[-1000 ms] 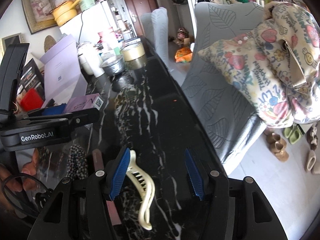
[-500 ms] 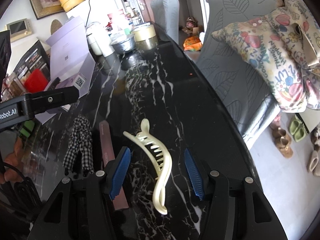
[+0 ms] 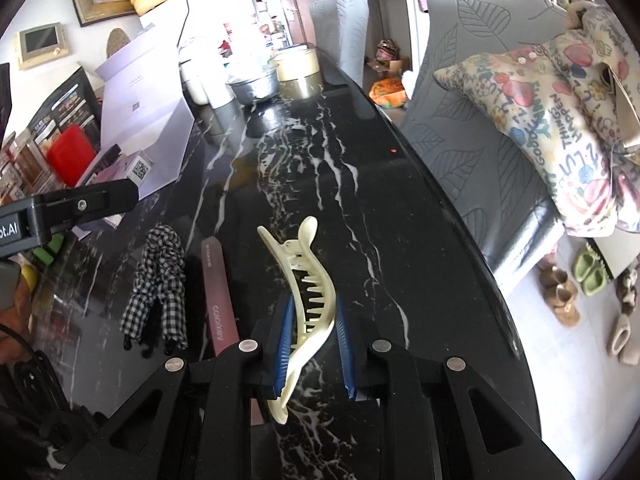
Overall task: Organize rigid objects
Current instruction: 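Grasp the cream claw clip with the right tool, then carry the purple card and claw clip with both tools into the white box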
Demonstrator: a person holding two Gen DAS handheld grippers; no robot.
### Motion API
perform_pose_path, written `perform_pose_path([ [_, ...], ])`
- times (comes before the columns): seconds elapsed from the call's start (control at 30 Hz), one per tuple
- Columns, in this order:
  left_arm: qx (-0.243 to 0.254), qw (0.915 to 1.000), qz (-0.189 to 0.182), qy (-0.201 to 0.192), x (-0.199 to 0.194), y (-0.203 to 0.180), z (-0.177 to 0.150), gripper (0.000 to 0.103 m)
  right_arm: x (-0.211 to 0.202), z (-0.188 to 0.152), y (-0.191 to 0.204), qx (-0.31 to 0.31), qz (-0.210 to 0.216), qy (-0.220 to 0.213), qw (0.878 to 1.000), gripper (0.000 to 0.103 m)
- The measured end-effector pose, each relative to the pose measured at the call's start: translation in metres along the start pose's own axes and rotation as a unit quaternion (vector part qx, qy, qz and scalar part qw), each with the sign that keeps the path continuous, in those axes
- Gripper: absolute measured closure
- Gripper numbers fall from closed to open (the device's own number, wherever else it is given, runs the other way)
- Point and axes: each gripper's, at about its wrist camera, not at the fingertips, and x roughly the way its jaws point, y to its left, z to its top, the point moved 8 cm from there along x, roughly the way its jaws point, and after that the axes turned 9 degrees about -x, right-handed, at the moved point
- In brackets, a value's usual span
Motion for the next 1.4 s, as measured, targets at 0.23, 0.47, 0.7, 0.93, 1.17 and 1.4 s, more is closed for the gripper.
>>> perform_pose_path([
  [0.23, -0.011, 0.9998, 0.01, -0.01, -0.01, 0.017, 0.002, 0.008, -0.001, 0.014, 0.014, -0.012, 0.003, -0.007, 1.0, 0.082],
  [0.47, -0.029, 0.9987, 0.033, -0.024, -0.025, 0.044, 0.001, 0.008, 0.003, 0.029, 0.044, -0.042, 0.027, -0.015, 0.999, 0.082],
  [0.7, -0.061, 0.996, 0.057, -0.032, -0.039, 0.079, -0.005, 0.008, 0.011, 0.04, 0.084, -0.078, 0.064, -0.016, 0.995, 0.082],
  [0.93, -0.088, 0.9923, 0.075, -0.042, -0.054, 0.105, -0.012, 0.008, 0.013, 0.05, 0.118, -0.113, 0.091, -0.021, 0.989, 0.082],
  [1.17, -0.109, 0.9888, 0.09, -0.047, -0.064, 0.123, -0.021, 0.008, 0.012, 0.052, 0.151, -0.145, 0.116, -0.023, 0.982, 0.082],
  [1.4, -0.138, 0.9834, 0.102, -0.058, -0.08, 0.145, -0.034, 0.008, 0.009, 0.046, 0.18, -0.17, 0.139, -0.019, 0.975, 0.082],
])
